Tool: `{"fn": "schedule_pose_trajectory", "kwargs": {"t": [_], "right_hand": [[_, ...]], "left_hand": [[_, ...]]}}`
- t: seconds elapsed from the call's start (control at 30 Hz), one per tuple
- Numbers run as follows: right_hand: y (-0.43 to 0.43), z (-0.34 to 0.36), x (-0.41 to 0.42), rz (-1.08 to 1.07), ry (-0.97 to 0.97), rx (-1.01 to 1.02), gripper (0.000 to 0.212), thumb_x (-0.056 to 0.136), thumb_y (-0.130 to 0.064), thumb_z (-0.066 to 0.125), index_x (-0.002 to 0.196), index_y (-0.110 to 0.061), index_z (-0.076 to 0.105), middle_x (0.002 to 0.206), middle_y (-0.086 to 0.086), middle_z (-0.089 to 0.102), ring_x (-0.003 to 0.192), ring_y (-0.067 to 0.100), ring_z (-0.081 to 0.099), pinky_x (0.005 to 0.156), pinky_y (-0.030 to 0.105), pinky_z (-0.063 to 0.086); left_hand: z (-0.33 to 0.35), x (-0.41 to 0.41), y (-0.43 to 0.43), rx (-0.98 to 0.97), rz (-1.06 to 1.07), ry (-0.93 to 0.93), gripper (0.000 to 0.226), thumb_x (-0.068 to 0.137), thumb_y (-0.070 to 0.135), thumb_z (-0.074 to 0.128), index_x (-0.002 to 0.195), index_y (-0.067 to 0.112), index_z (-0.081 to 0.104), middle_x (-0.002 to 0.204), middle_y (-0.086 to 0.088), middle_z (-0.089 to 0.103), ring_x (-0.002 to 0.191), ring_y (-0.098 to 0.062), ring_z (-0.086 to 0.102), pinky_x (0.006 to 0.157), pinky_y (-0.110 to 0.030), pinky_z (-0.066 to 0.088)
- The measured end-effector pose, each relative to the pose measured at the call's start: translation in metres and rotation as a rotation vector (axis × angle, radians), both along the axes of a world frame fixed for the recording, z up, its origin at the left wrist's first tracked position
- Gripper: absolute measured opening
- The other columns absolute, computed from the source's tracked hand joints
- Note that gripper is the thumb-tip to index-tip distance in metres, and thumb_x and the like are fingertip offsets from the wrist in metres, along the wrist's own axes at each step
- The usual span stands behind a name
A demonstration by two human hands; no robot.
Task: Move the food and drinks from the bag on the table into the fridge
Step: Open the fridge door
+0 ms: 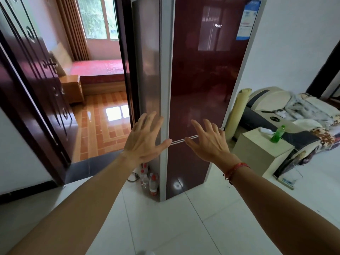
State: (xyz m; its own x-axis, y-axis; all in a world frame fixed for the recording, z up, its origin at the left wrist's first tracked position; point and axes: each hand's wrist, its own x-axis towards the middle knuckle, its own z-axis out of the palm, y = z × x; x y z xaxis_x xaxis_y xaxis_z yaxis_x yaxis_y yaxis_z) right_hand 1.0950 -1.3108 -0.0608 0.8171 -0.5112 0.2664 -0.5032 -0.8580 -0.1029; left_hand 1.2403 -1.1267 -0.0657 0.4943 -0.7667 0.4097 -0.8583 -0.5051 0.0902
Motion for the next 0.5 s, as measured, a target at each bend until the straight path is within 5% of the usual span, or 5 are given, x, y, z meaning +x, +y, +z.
{"fn": "schedule_pose_trajectory", "kwargs": {"t": [0.5], "right_hand": [[-0.098, 0.038, 0.175, -0.062, -0.127, -0.034, 0.078, 0.092, -0.067, 0.047, 0.157, -0.037, 0.017, 0.162, 0.010, 0.021, 0.145, 0.034, 0.026, 0.115, 0.053, 0.028]], "left_hand": [[0.033, 0.185, -0.107, -0.088, -0.097, -0.035, 0.092, 0.085, 0.076, 0.020, 0.156, 0.019, 0.016, 0.163, -0.010, 0.014, 0.149, -0.031, 0.013, 0.117, -0.053, 0.028]]}}
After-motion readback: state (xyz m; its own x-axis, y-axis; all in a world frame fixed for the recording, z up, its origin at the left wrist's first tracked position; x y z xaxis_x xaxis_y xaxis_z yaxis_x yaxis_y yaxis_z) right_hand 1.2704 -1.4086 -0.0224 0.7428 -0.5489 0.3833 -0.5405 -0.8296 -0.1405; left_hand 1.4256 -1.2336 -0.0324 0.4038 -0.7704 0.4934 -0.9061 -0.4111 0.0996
